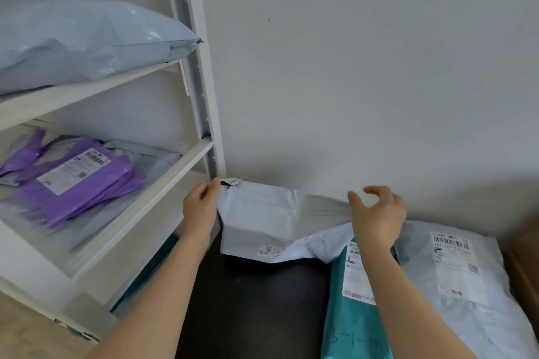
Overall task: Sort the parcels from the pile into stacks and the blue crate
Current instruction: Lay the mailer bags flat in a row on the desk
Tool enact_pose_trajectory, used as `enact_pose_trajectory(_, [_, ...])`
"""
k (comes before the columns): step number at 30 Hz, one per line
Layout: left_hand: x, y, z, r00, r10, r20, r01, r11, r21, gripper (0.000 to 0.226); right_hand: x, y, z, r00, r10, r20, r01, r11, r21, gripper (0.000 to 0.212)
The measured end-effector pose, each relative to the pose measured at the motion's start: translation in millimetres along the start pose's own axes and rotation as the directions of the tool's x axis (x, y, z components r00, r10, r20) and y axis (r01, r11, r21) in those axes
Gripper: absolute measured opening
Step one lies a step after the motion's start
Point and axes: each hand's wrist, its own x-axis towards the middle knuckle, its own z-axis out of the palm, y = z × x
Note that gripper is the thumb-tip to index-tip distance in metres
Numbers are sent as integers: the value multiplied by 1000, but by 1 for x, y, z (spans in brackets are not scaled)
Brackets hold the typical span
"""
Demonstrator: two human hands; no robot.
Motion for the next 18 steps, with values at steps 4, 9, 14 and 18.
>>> enact_pose_trajectory(4, [-2, 9, 2, 998, 2, 66, -5, 999, 33, 22, -20, -18, 15, 936, -338, 101, 343, 939, -35, 33])
enact_pose_trajectory(9, [-3, 10, 0, 992, -52, 118, 45, 998, 54, 19, -62, -46, 44, 673, -483, 560, 551, 832, 55, 61])
enact_pose_trajectory(14, [-8, 5, -3, 968, -69, 240, 32, 987, 155, 22, -88, -54, 73, 468, -409, 784, 636, 771, 23, 80])
enact_pose_trajectory(18, [-6, -5, -12, 976, -127, 179, 96, 980, 172, 18, -93, -46, 87, 473, -351, 808, 682, 726, -83, 77])
